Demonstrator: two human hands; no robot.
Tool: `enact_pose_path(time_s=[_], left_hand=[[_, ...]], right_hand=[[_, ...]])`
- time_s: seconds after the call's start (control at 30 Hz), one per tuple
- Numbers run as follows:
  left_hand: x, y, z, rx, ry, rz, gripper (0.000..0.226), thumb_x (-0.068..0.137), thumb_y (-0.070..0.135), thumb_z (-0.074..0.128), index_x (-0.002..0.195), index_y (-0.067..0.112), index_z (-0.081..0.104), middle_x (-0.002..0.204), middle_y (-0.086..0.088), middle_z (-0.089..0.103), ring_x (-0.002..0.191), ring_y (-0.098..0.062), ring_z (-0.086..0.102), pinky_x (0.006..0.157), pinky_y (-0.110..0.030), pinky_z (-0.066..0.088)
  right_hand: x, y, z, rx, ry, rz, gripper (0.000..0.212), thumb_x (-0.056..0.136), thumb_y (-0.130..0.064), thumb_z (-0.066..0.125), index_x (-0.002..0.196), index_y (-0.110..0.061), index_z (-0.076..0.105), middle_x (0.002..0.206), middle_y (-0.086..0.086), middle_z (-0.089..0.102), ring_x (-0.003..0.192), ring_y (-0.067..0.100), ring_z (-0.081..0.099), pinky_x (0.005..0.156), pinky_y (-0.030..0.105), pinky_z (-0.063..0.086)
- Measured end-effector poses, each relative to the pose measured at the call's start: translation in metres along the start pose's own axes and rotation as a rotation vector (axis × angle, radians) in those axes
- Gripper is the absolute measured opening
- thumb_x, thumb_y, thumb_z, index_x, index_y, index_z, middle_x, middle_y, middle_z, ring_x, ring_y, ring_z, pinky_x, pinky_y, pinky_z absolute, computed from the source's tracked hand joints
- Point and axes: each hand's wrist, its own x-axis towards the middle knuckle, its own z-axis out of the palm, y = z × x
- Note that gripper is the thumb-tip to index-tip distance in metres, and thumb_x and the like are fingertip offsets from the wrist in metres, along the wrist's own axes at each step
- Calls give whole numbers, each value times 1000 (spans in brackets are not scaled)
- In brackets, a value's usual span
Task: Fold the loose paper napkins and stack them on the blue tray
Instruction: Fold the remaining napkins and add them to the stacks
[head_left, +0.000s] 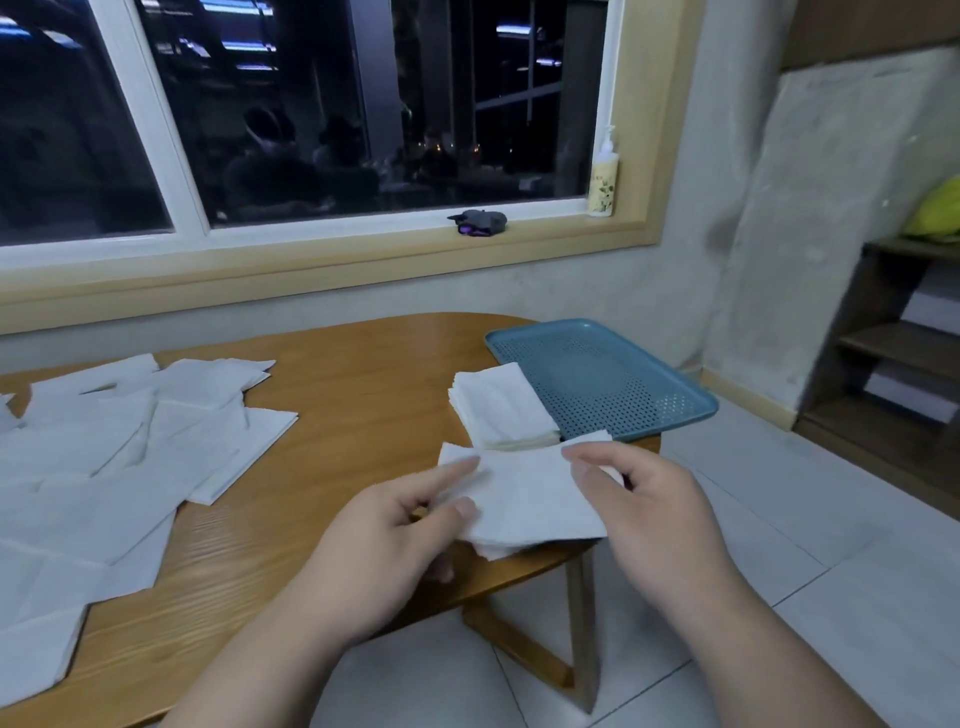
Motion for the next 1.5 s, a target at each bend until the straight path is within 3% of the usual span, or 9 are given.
enact_pose_path(time_s=[0.1,0.17,0.3,0.43,0.57,0.93,1.17,1.37,1.5], left_hand=[[13,-4,5,16,102,-9,21,91,29,67,94,49,75,77,2,71,65,-11,60,59,-13,40],[18,-6,8,36,135,-40,22,88,28,69,95,47,76,91,12,73,80,-11,64,63,-10,42],[22,-7,14,59,95,-71,28,85,26,71,107,44,73,96,27,72,88,-1,67,76,-12,49],[27,-8,20,66,130,-50,15,88,32,67,96,42,76,93,34,69,91,18,58,69,3,38],[29,-10,26,182,153,-11,18,92,36,61,99,43,76,86,47,61,89,31,48,67,5,34],[25,-22,40,435,240,82,20,90,39,61,107,40,73,83,16,53,95,2,49,71,-8,34],[-3,-25,19,358,293,93,22,85,44,62,104,40,72,87,20,50,92,0,52,72,-13,36],[-44,-40,-18,380,319,79,16,84,45,64,99,42,71,91,22,50,95,2,51,74,-9,36],[-71,-58,-53,413,375,50,12,83,42,68,94,43,72,93,23,52,93,-1,53,80,-22,43]], right_hand=[[17,5,0,-61,-42,4,20,94,-23,59,96,-36,73,97,-30,67,98,-20,53,72,-1,38],[27,8,1,-137,-86,3,22,94,-21,56,98,-37,72,101,-30,65,101,-13,55,73,-2,36],[43,17,2,-251,-149,-2,28,95,-17,51,101,-36,71,111,-23,61,110,-1,51,85,16,37],[52,25,-1,-311,-147,-11,32,95,-15,47,98,-37,70,105,-22,57,108,5,53,84,19,38],[54,29,0,-417,-152,-37,33,95,-16,46,101,-38,69,109,-17,57,113,10,50,104,34,39],[47,44,6,-657,-39,-88,21,94,-36,55,113,-40,64,110,-14,41,111,10,36,102,31,30],[16,32,5,-477,178,-212,12,87,-22,63,94,-28,72,95,-15,51,99,10,44,92,40,46],[-22,3,48,-549,79,-334,22,82,-34,51,91,-33,71,94,-18,52,98,6,44,91,26,31],[-41,-26,92,-536,-21,-448,23,80,-38,48,88,-34,69,90,-18,52,93,8,48,88,26,30]])
